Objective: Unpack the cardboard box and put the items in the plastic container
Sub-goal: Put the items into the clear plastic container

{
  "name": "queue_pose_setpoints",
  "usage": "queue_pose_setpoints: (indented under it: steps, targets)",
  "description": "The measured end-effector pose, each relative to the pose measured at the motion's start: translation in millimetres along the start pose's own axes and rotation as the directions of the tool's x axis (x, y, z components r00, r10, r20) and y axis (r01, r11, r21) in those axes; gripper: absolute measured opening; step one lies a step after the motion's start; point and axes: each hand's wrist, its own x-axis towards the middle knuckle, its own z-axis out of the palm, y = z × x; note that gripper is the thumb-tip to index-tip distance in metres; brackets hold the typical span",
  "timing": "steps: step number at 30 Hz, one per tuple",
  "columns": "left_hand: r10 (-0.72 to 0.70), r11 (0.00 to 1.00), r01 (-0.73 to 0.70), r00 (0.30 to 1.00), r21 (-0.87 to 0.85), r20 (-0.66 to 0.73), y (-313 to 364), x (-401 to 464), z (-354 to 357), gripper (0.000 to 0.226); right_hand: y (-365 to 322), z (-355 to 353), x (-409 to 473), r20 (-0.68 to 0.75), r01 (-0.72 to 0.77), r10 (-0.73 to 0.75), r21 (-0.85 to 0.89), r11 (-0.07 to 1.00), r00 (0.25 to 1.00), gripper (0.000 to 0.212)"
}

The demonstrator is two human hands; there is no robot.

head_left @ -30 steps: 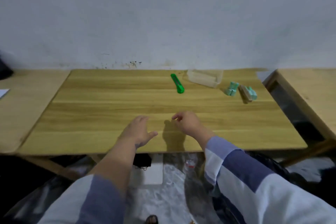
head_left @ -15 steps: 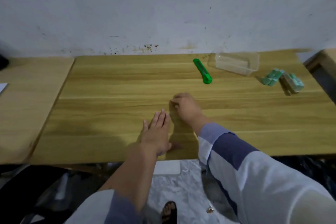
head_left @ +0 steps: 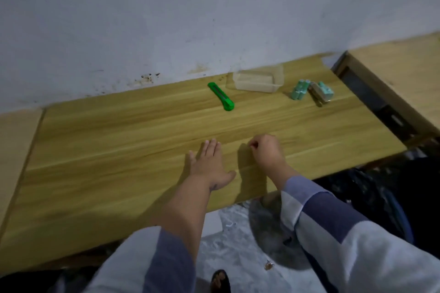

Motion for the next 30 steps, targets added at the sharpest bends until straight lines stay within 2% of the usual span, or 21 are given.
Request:
queue_pose_setpoints:
  steps: [4, 7, 10, 14, 21, 25, 30]
  targets:
    - [0.205, 0.976, -0.209, 0.977, 0.059, 0.065, 76.6, 29.4, 10.1, 0.086, 78.4, -39.1, -23.4, -0.135, -0.232, 0.242, 0.085, 0.969, 0.961, 0.021]
    - [0.328, 0.936, -0.341, 0.936, 0.092, 0.126, 132.7, 44.8, 20.2, 0.081, 138.7, -62.1, -49.5, -0.241, -0.391, 0.418, 0.155, 0.907, 0.876, 0.02]
    - [0.379, 0.908, -0.402, 0.908, 0.117, 0.179, 177.6, 60.5, 28.1, 0.08, 191.6, -75.5, -76.6, -0.332, -0.513, 0.569, 0.247, 0.822, 0.752, 0.022]
    - [0.334, 0.903, -0.391, 0.9, 0.178, 0.281, 202.5, 77.3, 38.4, 0.093, 247.4, -84.1, -98.1, -0.288, -0.596, 0.655, 0.271, 0.756, 0.699, 0.015]
    - [0.321, 0.891, -0.39, 0.903, 0.231, 0.287, 203.6, 75.6, 41.0, 0.092, 293.3, -75.4, -106.3, -0.116, -0.679, 0.723, 0.272, 0.682, 0.681, 0.047]
    - [0.323, 0.891, -0.387, 0.907, 0.237, 0.269, 201.6, 77.3, 44.2, 0.092, 296.6, -83.0, -105.6, -0.105, -0.678, 0.73, 0.301, 0.67, 0.675, 0.044]
    - [0.34, 0.896, -0.388, 0.913, 0.218, 0.227, 198.7, 78.3, 46.1, 0.093, 278.4, -90.2, -102.0, -0.111, -0.607, 0.67, 0.335, 0.72, 0.734, 0.034]
